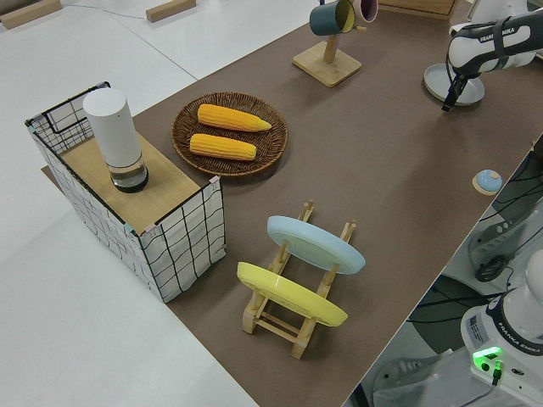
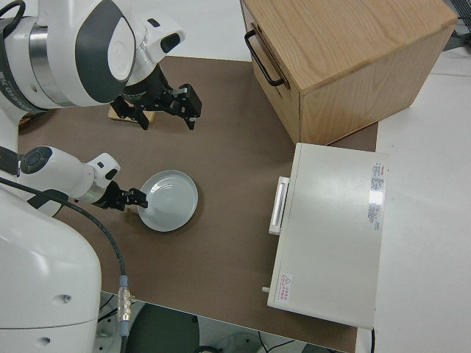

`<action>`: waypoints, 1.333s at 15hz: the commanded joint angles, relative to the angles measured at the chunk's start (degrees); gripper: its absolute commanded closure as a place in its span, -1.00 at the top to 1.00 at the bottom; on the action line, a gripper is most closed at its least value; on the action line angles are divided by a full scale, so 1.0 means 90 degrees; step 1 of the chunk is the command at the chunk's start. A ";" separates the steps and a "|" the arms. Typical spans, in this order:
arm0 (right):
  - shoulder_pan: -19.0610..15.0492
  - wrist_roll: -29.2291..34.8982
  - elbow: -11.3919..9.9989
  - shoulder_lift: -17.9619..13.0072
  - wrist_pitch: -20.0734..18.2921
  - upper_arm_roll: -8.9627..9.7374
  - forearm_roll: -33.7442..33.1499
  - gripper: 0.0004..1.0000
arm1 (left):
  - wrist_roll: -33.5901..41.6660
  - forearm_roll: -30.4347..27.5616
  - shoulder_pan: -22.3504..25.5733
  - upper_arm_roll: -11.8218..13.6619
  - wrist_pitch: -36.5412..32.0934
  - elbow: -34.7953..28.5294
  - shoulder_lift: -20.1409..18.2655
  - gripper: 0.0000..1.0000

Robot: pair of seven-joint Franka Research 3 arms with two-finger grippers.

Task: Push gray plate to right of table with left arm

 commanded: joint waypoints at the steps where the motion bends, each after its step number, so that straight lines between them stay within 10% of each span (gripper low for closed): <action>1: -0.0069 -0.0016 0.0006 -0.0048 -0.0076 0.0035 0.0051 0.97 | 0.0966 -0.0219 0.0546 0.0033 -0.1217 -0.0097 -0.0932 0.97; 9: -0.0069 -0.0016 -0.0004 -0.0048 -0.0076 0.0026 0.0061 0.97 | 0.2919 0.0431 0.2498 0.0062 -0.4009 0.0166 -0.2651 0.98; 16: -0.0069 -0.0016 0.0006 -0.0048 -0.0076 0.0035 0.0051 0.97 | 0.4726 0.0981 0.3505 0.0257 -0.5282 0.1191 -0.2730 0.98; 20: -0.0069 -0.0007 0.0006 -0.0048 -0.0076 0.0026 0.0051 0.97 | 0.5441 0.1040 0.3575 0.0940 -0.5585 0.1845 -0.2721 0.98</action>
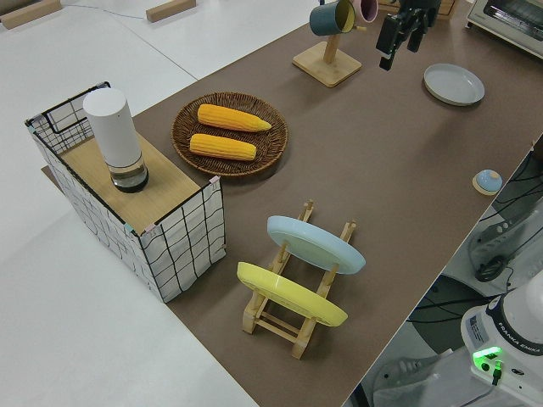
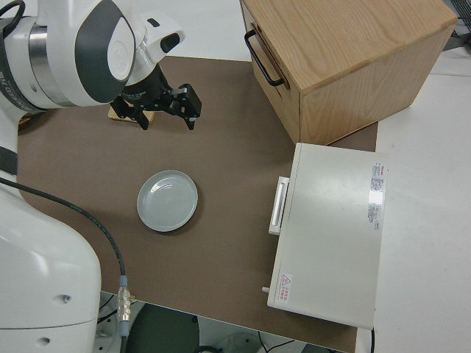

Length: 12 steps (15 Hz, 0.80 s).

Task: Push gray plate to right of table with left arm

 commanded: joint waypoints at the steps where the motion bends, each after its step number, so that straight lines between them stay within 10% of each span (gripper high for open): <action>1: -0.0069 -0.0016 0.0006 -0.0048 -0.0076 0.0026 0.0051 0.97 | 0.0487 0.0103 0.0062 0.0476 -0.0400 0.0680 0.0062 0.98; 12: -0.0069 -0.0016 -0.0004 -0.0048 -0.0076 0.0026 0.0051 0.97 | 0.0761 0.0025 0.0043 0.1151 -0.0449 0.1033 0.0062 0.98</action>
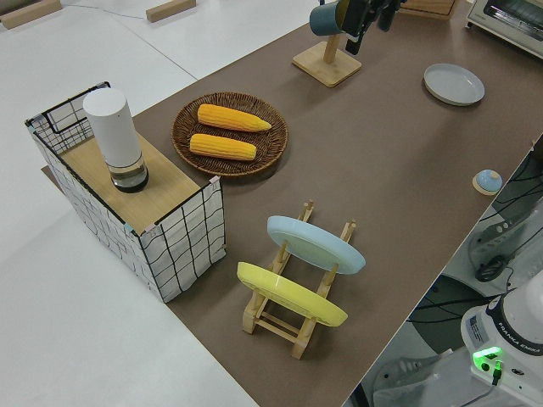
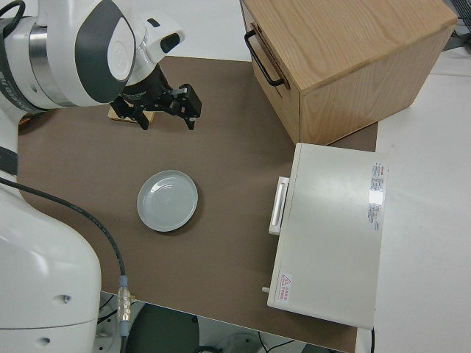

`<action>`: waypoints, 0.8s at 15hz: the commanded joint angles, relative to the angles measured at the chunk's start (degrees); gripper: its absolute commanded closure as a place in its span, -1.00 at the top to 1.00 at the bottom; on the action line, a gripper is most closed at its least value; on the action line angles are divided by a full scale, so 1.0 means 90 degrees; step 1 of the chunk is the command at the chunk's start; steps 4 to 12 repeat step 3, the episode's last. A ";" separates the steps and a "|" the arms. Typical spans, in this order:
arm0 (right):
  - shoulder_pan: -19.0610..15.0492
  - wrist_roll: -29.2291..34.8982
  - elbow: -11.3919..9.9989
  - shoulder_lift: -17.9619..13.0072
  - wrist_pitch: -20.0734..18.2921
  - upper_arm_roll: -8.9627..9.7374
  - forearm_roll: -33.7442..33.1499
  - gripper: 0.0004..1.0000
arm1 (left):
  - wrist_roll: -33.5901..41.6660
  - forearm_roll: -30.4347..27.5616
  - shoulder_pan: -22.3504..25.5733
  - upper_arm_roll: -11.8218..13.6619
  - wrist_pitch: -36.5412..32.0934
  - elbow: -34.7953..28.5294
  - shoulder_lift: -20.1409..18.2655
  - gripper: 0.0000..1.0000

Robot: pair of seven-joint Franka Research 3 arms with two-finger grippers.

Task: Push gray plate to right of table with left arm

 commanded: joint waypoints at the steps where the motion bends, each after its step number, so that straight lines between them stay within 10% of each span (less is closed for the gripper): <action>1: -0.0069 -0.0016 -0.0004 -0.0048 -0.0076 0.0035 0.0051 0.97 | 0.0066 0.0013 -0.0031 0.0044 -0.0170 0.0146 0.0061 0.98; 12: -0.0069 -0.0016 0.0006 -0.0048 -0.0076 0.0035 0.0051 0.97 | 0.0037 0.0013 -0.0071 0.0005 -0.0170 0.0146 0.0071 0.98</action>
